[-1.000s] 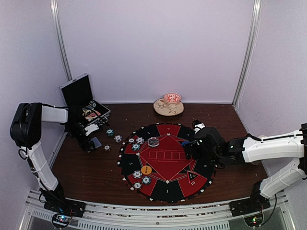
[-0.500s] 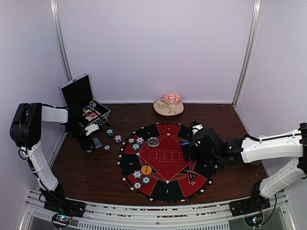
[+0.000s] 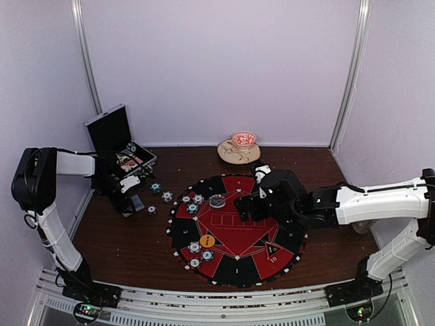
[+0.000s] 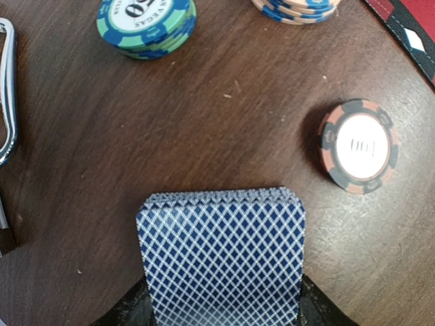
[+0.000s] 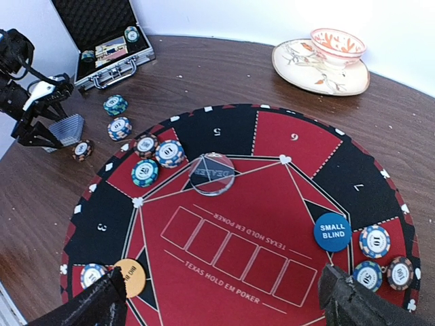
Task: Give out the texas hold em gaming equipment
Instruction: Pick up the face-down deck piles from the center of the board.
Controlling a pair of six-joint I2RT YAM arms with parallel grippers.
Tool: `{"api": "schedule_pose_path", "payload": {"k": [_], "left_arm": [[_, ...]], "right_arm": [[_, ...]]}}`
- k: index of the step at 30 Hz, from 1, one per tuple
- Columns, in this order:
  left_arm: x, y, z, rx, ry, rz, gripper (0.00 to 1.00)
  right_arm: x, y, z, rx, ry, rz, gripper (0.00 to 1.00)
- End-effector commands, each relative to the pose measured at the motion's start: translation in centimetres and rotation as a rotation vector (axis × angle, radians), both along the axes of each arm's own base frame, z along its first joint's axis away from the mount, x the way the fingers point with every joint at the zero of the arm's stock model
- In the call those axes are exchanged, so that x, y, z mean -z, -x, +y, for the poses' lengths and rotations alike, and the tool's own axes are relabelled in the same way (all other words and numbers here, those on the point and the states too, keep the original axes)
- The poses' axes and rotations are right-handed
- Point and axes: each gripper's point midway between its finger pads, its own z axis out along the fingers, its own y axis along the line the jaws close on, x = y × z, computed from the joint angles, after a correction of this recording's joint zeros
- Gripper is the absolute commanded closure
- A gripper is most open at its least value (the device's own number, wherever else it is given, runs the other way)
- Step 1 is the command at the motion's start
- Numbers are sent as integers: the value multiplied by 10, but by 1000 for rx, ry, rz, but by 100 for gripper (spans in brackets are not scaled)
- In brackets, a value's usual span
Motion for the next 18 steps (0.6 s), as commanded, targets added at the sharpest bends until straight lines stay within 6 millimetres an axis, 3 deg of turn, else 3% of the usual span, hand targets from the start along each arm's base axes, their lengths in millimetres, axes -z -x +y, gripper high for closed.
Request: {"api": "schedule_pose_path", "payload": {"k": [1, 9, 18], "left_arm": [[-3, 16, -9, 14, 35, 38, 53], [-14, 15, -13, 21, 60, 14, 53], [-24, 17, -16, 32, 81, -9, 52]], "right_arm": [[-15, 1, 30, -50, -76, 24, 0], [-20, 2, 83, -145, -208, 92, 0], [11, -4, 160, -243, -311, 235, 0]]}}
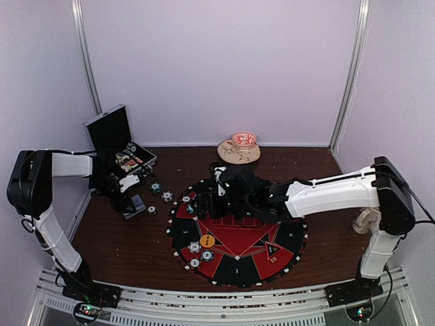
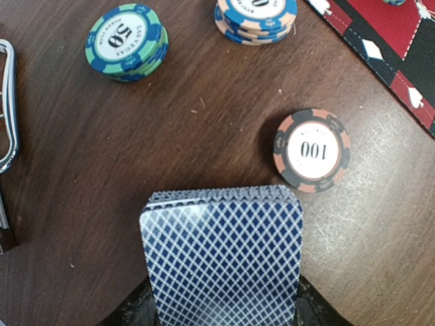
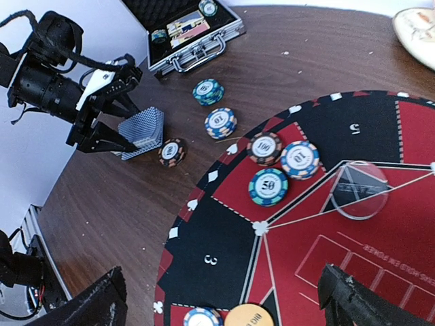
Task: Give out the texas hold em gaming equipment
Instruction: Pick up the face-down deck piles from the center of the board, then pass from the left arm to the right
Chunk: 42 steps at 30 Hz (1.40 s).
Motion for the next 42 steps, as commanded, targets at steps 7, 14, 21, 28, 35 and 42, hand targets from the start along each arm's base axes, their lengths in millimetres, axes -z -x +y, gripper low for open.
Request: {"api": "schedule_pose_path", "payload": {"k": [7, 14, 21, 28, 35, 42], "left_arm": [[-15, 5, -8, 19, 42, -27, 52], [-23, 6, -8, 23, 58, -49, 52], [-33, 16, -14, 53, 100, -50, 52], [-43, 36, -27, 99, 171, -44, 51], [-53, 55, -38, 141, 225, -63, 51], [-51, 77, -46, 179, 252, -56, 50]], "right_arm": [[6, -2, 77, -103, -175, 110, 1], [13, -8, 106, -120, -246, 154, 2], [18, -9, 125, -135, -345, 206, 3], [23, -10, 136, -137, -432, 255, 5], [39, -12, 154, -147, -504, 325, 7], [56, -11, 172, -169, -560, 397, 11]]}}
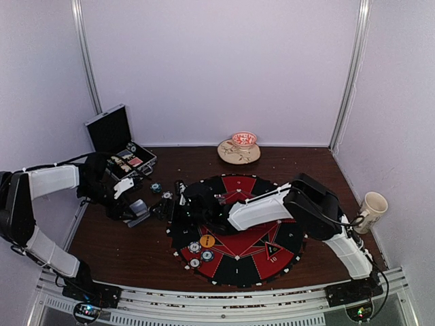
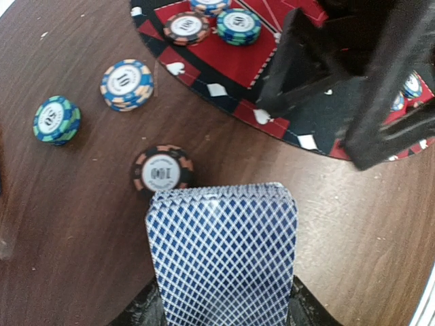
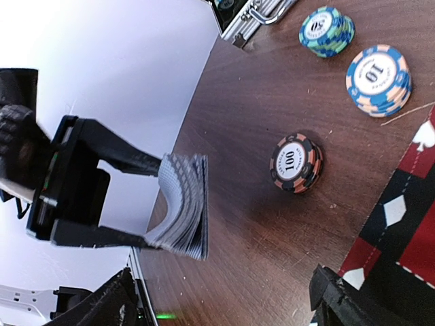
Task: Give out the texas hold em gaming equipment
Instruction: Pass from the left arm to the right
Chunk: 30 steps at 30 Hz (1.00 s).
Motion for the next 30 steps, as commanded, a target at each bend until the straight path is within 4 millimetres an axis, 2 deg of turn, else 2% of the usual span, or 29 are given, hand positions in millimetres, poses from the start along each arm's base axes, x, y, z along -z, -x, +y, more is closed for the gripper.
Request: {"api": "schedule_pose_path", "payload": {"k": [1, 9, 19, 22, 30], "left_arm": [[-4, 17, -11, 56, 48, -10, 50], [1, 38, -17, 85, 62, -4, 49], [1, 50, -24, 112, 80, -6, 49], [3, 51, -25, 115, 73, -11, 48], [8, 53, -26, 119, 61, -10, 48]], "right_arm": [[-11, 4, 17, -34, -104, 41, 11], [-7, 24, 43, -117, -157, 90, 15], [-1, 34, 54, -152, -158, 120, 21], [0, 38, 56, -163, -162, 132, 26], [5, 41, 56, -166, -166, 158, 49]]}}
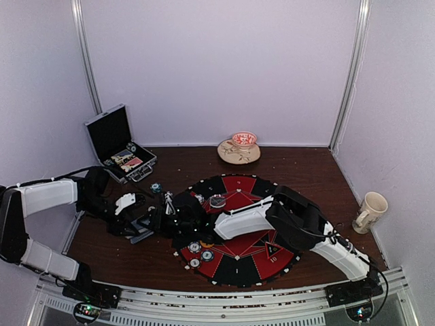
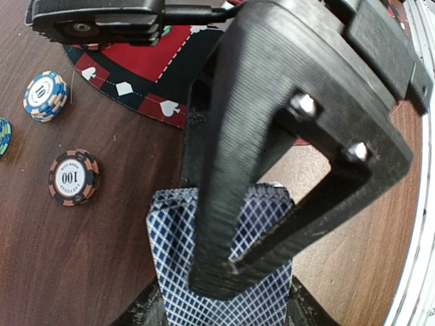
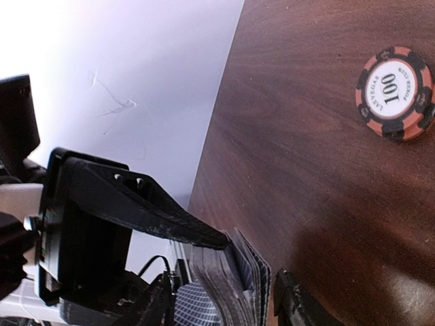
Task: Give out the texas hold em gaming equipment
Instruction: Pass from the left arm to the right
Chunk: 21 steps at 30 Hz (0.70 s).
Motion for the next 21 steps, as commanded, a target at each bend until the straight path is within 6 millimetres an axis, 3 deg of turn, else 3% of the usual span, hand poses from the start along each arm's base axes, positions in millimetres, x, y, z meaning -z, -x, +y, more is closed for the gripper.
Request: {"api": "schedule_pose_path", "payload": {"k": [1, 12, 16, 17, 19, 21], "left_arm": [[-3, -3, -5, 15, 19, -40, 48], [1, -2, -7, 24, 11, -46, 46], [1, -2, -8, 25, 10, -47, 45], [1, -2, -9, 26, 13, -45, 43], [1, -2, -10, 27, 17, -44, 38], [0, -1, -10, 28, 22, -43, 23]], "right_arm": [[-7, 4, 5, -15, -37, 12, 52], [-6, 15, 8, -67, -68, 49, 74], [-4, 18, 8, -79, -72, 55, 93], [-4, 18, 8, -80, -75, 59, 100], [-7, 20, 8, -87, -90, 62, 100], [-12, 22, 8, -95, -106, 61, 100]]}}
